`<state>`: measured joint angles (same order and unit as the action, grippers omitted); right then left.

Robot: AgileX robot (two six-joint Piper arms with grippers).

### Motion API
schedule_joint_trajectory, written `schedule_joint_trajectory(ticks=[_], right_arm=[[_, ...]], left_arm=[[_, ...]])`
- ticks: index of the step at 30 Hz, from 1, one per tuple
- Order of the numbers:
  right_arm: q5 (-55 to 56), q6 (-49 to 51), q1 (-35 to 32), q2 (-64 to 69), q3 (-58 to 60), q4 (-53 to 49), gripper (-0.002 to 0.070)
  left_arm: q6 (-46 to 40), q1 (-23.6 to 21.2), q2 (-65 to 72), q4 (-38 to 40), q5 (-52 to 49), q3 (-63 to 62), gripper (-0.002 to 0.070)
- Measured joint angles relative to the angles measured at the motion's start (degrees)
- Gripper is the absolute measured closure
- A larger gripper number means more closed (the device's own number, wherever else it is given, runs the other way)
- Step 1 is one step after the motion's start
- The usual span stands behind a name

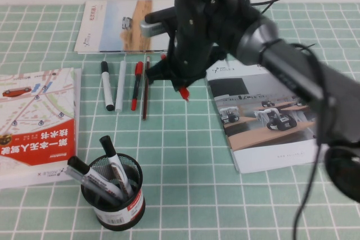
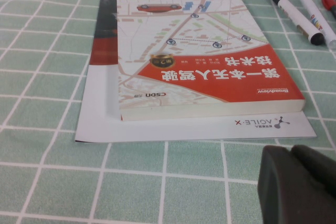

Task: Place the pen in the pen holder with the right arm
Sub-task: Place the pen onto the pen holder

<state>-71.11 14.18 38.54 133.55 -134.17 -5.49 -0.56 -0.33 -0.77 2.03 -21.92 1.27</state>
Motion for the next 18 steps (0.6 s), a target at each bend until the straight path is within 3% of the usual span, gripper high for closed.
schedule_joint_trajectory(ticks=[4,7,13,18], right_arm=[[0.5,-0.2,0.6,-7.8,12.2,0.1,0.0579],[7.1,-0.3,1.2,-16.3,23.8,0.5,0.0579],[35.7,-0.3,2.4,-34.4,51.2,1.5,0.0579],[68.8,-0.3,4.5,-44.9,74.2,1.8,0.0579]], left_arm=[[0.0,0.0,0.0,0.0,0.0,0.0,0.0679],[0.0,0.0,0.0,0.0,0.0,0.0,0.0679],[0.0,0.0,0.0,0.0,0.0,0.0,0.0679],[0.0,0.0,0.0,0.0,0.0,0.0,0.0679]])
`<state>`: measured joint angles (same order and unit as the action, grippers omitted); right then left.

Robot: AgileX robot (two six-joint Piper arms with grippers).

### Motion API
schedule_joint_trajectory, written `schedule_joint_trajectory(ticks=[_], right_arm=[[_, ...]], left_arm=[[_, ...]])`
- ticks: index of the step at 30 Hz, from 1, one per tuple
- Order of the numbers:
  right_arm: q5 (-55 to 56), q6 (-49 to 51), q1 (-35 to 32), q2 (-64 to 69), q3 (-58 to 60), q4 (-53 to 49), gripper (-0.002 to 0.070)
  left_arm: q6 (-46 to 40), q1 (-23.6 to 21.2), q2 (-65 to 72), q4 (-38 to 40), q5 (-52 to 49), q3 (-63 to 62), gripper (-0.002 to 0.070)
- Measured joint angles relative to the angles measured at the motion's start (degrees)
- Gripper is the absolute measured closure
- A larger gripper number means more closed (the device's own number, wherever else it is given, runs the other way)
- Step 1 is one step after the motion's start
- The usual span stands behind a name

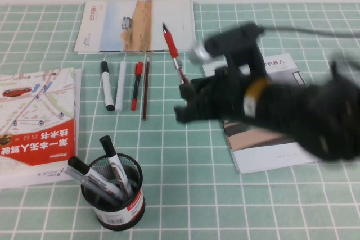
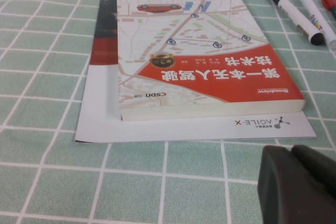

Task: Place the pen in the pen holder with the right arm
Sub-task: Place the pen onto the pen holder

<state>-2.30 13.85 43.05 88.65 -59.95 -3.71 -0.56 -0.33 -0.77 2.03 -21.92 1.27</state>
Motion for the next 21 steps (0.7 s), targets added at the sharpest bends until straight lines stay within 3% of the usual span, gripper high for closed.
schedule_joint_trajectory(ticks=[3,9,15,21], right_arm=[[16.5,0.0,2.3,-1.7,8.7,-1.1,0.0579],[39.0,0.0,6.8,0.3,15.7,-8.2,0.0579],[52.4,0.0,9.1,5.6,16.4,-13.4,0.0579],[59.0,0.0,9.6,10.4,16.5,-16.0,0.0580]], left_arm=[[0.0,0.0,0.0,0.0,0.0,0.0,0.0679],[0.0,0.0,0.0,0.0,0.0,0.0,0.0679],[0.0,0.0,0.0,0.0,0.0,0.0,0.0679],[0.0,0.0,0.0,0.0,0.0,0.0,0.0679]])
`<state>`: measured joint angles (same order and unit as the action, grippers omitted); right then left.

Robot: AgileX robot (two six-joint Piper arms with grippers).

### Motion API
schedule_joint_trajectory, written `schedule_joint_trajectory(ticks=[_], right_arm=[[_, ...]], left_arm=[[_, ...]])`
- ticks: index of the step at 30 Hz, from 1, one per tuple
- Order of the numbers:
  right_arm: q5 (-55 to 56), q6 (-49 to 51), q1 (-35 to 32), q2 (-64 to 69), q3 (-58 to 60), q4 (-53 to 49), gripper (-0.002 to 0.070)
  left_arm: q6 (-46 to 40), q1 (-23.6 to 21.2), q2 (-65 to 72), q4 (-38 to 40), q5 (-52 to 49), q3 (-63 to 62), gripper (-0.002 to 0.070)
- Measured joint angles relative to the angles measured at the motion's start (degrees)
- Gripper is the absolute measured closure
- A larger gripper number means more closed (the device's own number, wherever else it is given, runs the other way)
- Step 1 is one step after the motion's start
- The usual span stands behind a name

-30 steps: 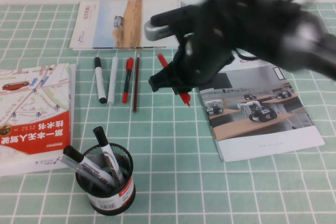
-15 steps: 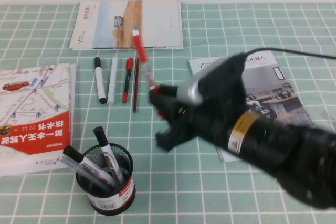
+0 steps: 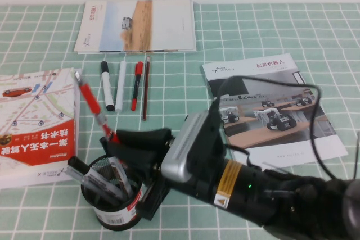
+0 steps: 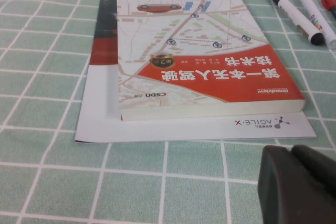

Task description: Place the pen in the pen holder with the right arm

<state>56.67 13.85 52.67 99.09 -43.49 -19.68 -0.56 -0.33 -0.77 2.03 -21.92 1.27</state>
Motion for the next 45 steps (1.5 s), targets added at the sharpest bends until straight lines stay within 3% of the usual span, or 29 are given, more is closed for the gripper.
schedule_joint_trajectory(ticks=[15,27,34,37,43,45], right_arm=[[0.4,0.1,2.1,6.9,-0.2,-0.2,0.0578],[-3.2,0.9,2.1,7.6,-1.4,1.4,0.0430],[-13.5,1.8,2.1,1.4,-1.2,1.4,0.0414],[-20.2,3.6,2.1,-4.0,-1.0,1.4,0.0440],[-42.9,4.3,2.1,-18.8,-0.9,-0.6,0.0648],[-50.8,4.1,2.1,-23.3,-0.9,-2.5,0.0673]], left_arm=[[0.0,0.0,0.0,0.0,0.0,0.0,0.0679],[0.0,0.0,0.0,0.0,0.0,0.0,0.0679],[0.0,0.0,0.0,0.0,0.0,0.0,0.0679],[0.0,0.0,0.0,0.0,0.0,0.0,0.0679],[0.0,0.0,0.0,0.0,0.0,0.0,0.0679],[0.0,0.0,0.0,0.0,0.0,0.0,0.0679]])
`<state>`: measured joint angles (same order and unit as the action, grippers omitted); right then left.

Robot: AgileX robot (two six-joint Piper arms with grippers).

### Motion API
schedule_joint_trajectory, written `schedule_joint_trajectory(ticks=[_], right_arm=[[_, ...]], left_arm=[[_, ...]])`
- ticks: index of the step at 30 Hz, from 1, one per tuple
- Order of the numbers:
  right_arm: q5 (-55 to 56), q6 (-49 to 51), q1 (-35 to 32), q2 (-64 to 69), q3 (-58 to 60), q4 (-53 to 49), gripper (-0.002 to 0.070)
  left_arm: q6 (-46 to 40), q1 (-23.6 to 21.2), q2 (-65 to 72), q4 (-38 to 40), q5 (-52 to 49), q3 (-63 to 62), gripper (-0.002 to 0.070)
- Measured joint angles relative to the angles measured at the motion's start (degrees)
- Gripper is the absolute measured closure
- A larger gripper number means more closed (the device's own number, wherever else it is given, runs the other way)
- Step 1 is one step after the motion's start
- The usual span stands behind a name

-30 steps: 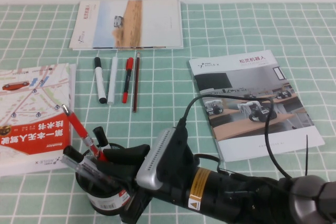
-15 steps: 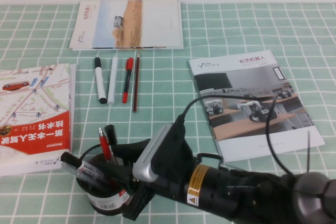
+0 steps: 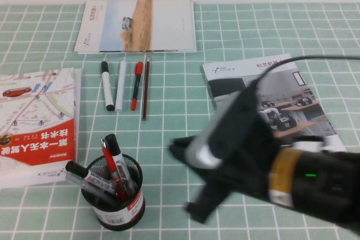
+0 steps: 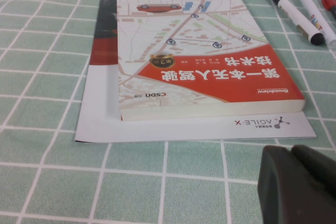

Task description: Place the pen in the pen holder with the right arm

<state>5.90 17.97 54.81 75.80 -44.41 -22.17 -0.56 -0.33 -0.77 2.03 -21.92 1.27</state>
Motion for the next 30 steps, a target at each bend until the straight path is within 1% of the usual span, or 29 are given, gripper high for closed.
schedule_joint_trajectory(ticks=[4,8,14,23,25,28,30], right_arm=[[-12.9,-0.1,0.0,-8.3,1.7,-1.6,0.0690],[-18.4,-0.1,0.0,-14.6,5.2,-0.9,0.0694],[-21.8,0.1,0.0,-21.6,9.5,1.3,0.0694],[-24.0,0.5,0.0,-22.0,10.9,1.4,0.0695],[-24.0,2.7,0.0,-21.8,12.3,1.2,0.0695],[-23.2,6.6,-2.7,-22.5,14.9,0.3,0.0695],[-20.8,7.8,-7.7,-24.7,17.9,-0.2,0.0695]], left_arm=[[0.0,0.0,0.0,0.0,0.0,0.0,0.0679],[0.0,0.0,0.0,0.0,0.0,0.0,0.0679],[0.0,0.0,0.0,0.0,0.0,0.0,0.0679],[0.0,0.0,0.0,0.0,0.0,0.0,0.0679],[0.0,0.0,0.0,0.0,0.0,0.0,0.0679],[0.0,0.0,0.0,0.0,0.0,0.0,0.0679],[0.0,0.0,0.0,0.0,0.0,0.0,0.0679]])
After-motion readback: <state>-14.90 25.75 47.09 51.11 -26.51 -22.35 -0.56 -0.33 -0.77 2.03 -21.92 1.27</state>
